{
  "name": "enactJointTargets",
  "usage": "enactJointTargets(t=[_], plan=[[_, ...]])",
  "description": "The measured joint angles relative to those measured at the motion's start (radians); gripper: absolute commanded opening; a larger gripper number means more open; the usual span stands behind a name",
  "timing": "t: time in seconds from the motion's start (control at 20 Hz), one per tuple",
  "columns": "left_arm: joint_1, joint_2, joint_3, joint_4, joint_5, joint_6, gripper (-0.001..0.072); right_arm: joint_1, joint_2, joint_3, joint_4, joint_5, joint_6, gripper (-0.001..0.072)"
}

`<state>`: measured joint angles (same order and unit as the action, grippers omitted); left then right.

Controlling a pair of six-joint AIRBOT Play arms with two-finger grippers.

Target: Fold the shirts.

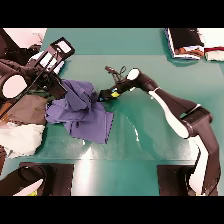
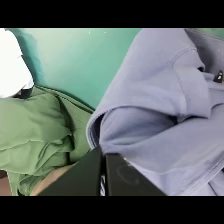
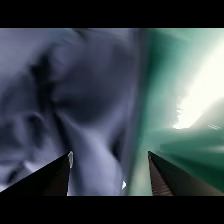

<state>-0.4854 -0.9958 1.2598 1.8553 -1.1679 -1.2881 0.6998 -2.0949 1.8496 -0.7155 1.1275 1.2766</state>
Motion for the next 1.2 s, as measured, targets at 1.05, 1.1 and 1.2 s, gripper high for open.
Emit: enactJointTargets(t=[1.05, 1.1, 1.2], plan=[[0.000, 0.105, 0.485, 0.243, -0.082, -0.119, 0.0024, -0.436, 0.636, 0.120, -0.421, 0.183, 0.142, 0.0009], [0.000, 0.107, 0.496, 0.248, -0.082, -0.106, 0.0024, -0.466, 0.690, 0.120, -0.424, 0.188, 0.143, 0.0009], [0.000, 0.110, 0.523, 0.250, -0.074, -0.088, 0.0024, -0.526, 0.798, 0.120, -0.430, 0.193, 0.143, 0.0009]])
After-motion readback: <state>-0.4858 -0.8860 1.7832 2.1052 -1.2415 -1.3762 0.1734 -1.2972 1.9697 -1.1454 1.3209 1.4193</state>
